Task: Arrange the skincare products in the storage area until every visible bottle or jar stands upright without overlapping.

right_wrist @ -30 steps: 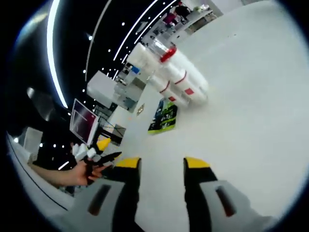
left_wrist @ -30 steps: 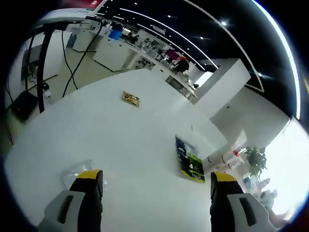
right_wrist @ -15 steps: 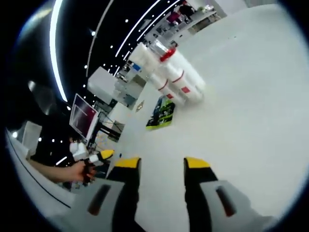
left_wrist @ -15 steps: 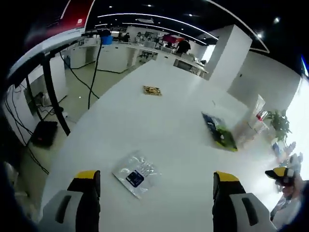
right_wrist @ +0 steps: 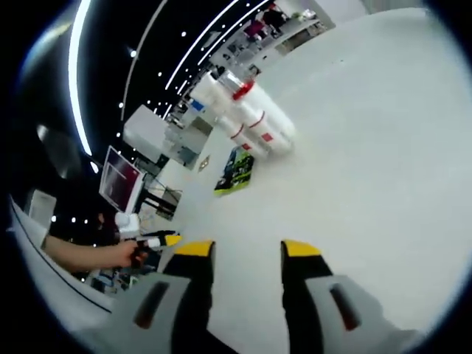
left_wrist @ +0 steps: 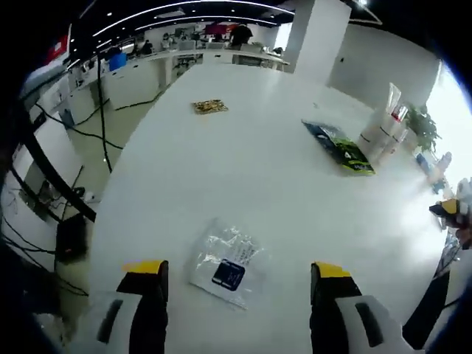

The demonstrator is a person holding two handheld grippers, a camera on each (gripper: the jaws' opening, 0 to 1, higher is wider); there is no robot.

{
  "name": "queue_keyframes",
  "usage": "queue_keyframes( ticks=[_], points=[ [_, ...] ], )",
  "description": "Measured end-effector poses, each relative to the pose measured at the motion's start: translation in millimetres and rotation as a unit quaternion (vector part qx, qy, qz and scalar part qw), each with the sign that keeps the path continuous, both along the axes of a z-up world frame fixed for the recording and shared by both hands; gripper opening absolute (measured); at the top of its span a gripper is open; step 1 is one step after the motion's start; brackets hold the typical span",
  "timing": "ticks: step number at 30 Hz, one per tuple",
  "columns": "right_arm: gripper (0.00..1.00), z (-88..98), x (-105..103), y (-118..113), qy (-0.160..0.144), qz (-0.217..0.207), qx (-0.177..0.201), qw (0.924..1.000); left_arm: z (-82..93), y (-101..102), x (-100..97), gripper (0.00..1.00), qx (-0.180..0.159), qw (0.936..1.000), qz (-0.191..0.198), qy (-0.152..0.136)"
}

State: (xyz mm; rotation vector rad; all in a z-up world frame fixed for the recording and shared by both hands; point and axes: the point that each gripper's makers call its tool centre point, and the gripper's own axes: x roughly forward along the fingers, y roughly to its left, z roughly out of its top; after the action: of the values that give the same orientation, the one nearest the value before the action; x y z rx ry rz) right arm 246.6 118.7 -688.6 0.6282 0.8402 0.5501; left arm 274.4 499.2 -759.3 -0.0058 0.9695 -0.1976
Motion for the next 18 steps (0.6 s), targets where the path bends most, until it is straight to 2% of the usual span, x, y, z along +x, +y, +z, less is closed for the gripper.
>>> queue_keyframes(
  ticks=[2, 3, 6, 7, 10, 11, 13, 18],
  points=[
    [0.37, -0.5, -1.2, 0.3, 0.0, -0.001, -0.001, 1.0, 1.8, 0.8, 0.4, 0.71, -0.002, 1.0, -0.008, 0.002],
    [0.37, -1.1, -3.0, 1.0, 0.001, -0.002, -0.002, 1.0, 1.9, 1.2, -0.3, 0.7, 0.005, 0.9997, -0.025, 0.006],
    [0.37, -2.5, -6.9, 3.6, 0.003, -0.006, -0.002, 1.0, -2.1, 6.0, -4.4, 0.67, 0.06, 0.994, -0.09, 0.019],
    [0.37, -2.7, -8.7, 5.4, 0.006, -0.008, -0.001, 1.0, 0.6, -0.2, -4.7, 0.66, 0.036, 0.9962, -0.077, 0.015],
    [0.36, -0.3, -10.5, 9.6, 0.005, -0.015, 0.007, 0.9999, 2.3, 0.4, -2.7, 0.63, 0.037, 0.9956, -0.085, 0.011],
    [0.36, -0.1, -10.9, 11.0, 0.005, -0.017, 0.009, 0.9998, 3.1, 0.6, -2.7, 0.59, 0.037, 0.9953, -0.088, 0.01],
    [0.36, -0.9, -12.6, 15.8, 0.007, -0.015, 0.011, 0.9998, 5.0, 2.6, -2.5, 0.41, 0.037, 0.9952, -0.089, 0.014],
    [0.35, -1.6, -14.8, 19.2, 0.007, -0.008, 0.009, 0.9999, 4.4, 4.4, -3.1, 0.4, 0.04, 0.9952, -0.084, 0.03]
  ],
)
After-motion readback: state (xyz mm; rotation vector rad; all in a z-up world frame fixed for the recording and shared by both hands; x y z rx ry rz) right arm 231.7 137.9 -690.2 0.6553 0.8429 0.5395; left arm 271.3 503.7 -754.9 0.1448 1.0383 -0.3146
